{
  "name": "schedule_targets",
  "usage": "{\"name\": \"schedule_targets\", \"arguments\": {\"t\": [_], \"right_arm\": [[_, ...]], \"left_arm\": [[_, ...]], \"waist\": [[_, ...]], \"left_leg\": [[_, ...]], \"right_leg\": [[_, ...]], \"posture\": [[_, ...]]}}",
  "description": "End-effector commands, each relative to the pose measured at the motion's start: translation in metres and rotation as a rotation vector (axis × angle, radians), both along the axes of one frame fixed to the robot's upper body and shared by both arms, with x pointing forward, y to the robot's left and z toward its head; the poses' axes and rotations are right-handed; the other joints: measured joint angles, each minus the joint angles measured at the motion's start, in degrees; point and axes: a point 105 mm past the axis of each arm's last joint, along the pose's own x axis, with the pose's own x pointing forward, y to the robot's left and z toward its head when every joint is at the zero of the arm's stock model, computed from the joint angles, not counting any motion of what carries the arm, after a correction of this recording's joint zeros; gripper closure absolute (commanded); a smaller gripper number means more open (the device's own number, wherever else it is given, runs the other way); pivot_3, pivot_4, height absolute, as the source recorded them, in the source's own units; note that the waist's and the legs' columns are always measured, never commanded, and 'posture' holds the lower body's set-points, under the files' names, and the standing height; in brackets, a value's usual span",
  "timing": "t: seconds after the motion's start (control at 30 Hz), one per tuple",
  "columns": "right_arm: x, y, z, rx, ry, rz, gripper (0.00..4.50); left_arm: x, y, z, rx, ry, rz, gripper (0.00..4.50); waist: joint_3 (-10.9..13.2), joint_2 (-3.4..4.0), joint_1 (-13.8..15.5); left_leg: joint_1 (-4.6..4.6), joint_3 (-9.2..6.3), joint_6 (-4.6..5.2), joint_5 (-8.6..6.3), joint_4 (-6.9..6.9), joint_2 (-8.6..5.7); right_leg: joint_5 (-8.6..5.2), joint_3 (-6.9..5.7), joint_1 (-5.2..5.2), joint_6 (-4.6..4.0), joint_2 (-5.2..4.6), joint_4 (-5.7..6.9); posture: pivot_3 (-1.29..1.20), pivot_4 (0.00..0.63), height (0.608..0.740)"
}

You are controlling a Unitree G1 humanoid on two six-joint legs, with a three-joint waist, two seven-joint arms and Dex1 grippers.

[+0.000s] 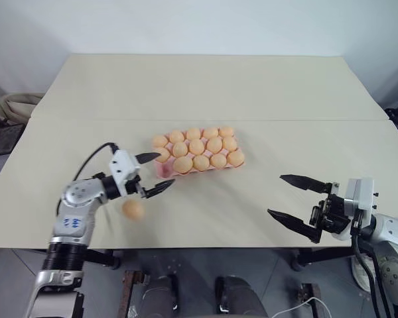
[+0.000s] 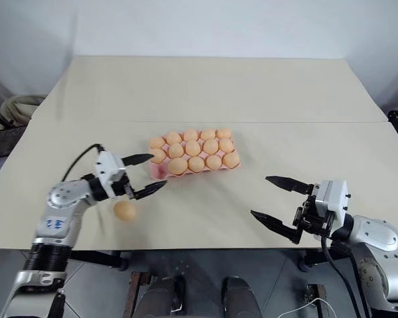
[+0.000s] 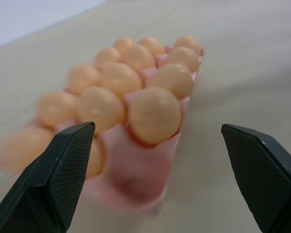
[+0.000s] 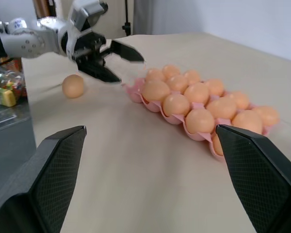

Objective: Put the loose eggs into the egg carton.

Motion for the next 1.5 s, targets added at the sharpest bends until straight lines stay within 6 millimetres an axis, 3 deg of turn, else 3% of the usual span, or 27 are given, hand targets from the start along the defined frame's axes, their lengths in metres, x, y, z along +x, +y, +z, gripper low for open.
{"name": "schedule_targets", "arguments": {"t": [0.03,0.27,0.43,0.6,0.8,0.87,0.97,1.17,1.4,1.5], "right_arm": [[0.0,0.002,0.003,0.006,-0.007,0.035,0.0],[0.004,0.007,0.003,-0.004,-0.019,0.101,0.0],[0.003,0.01,0.004,-0.037,-0.029,0.168,0.0],[0.005,0.009,0.005,-0.06,-0.03,0.205,0.0],[0.006,0.009,0.006,-0.068,-0.036,0.213,0.0],[0.006,0.009,0.006,-0.069,-0.037,0.213,0.0],[0.006,0.01,0.006,-0.066,-0.038,0.209,0.0],[0.001,0.018,0.007,-0.057,-0.037,0.224,0.0],[-0.002,0.026,0.012,-0.048,-0.048,0.228,0.0],[-0.002,0.026,0.013,-0.045,-0.05,0.22,0.0]], "left_arm": [[-0.019,0.03,0.027,-0.009,-0.089,0.038,0.05],[-0.067,0.081,0.014,0.075,0.008,0.133,0.02],[-0.106,0.093,-0.001,0.119,0.142,0.089,0.02],[-0.13,0.095,-0.011,0.128,0.234,0.059,0.02],[-0.12,0.082,-0.014,0.132,0.213,0.044,0.02],[-0.109,0.074,-0.018,0.159,0.203,0.034,0.02],[-0.098,0.063,-0.025,0.173,0.21,0.01,0.02],[-0.069,0.046,-0.047,0.182,0.225,-0.003,0.02],[-0.053,0.033,-0.067,0.167,0.266,-0.038,0.02],[-0.048,0.031,-0.066,0.142,0.253,-0.034,0.59]], "waist": [[0.0,0.0,-0.2],[0.0,0.02,-0.5],[0.0,0.01,-0.4],[0.0,0.03,-0.4],[0.0,0.03,-0.3],[0.0,0.03,-0.3],[0.0,0.03,-0.3],[0.0,0.07,-0.4],[0.0,0.06,-0.3],[0.0,0.06,-0.2]], "left_leg": [[0.0,0.0,-0.01,-0.01,-0.02,0.0],[0.09,0.02,-0.11,0.01,-0.7,-0.02],[0.06,0.01,-0.33,-0.12,-0.94,0.0],[0.07,0.0,-0.36,-0.15,-0.98,0.0],[0.08,0.01,-0.36,-0.15,-0.98,0.0],[0.07,0.02,-0.36,-0.15,-0.98,0.0],[0.07,0.03,-0.36,-0.15,-0.98,-0.01],[0.08,0.04,-0.36,-0.14,-0.98,0.01],[0.09,0.05,-0.34,-0.1,-0.89,0.02],[0.1,0.05,-0.33,-0.1,-0.82,0.02]], "right_leg": [[0.0,0.0,-0.01,-0.01,-0.02,-0.01],[-0.16,0.01,-0.07,-0.3,-0.06,-0.46],[-0.22,-0.08,-0.19,-0.37,-0.05,-0.59],[-0.33,-0.1,-0.17,-0.56,-0.05,-0.66],[-0.73,-0.06,-0.14,-1.29,-0.06,-0.71],[-0.7,-0.06,-0.13,-1.24,-0.05,-0.71],[-0.22,-0.08,-0.13,-0.36,-0.03,-0.69],[-0.22,-0.08,-0.15,-0.36,0.0,-0.62],[-0.19,-0.09,-0.15,-0.32,0.04,-0.49],[-0.19,-0.09,-0.14,-0.3,0.03,-0.45]], "posture": [[0.0,0.15,0.74],[0.0,0.15,0.74],[0.0,0.15,0.74],[0.0,0.15,0.74],[0.0,0.15,0.74],[0.0,0.15,0.74],[0.0,0.15,0.74],[0.0,0.15,0.74],[0.0,0.15,0.74],[0.0,0.15,0.74]]}}
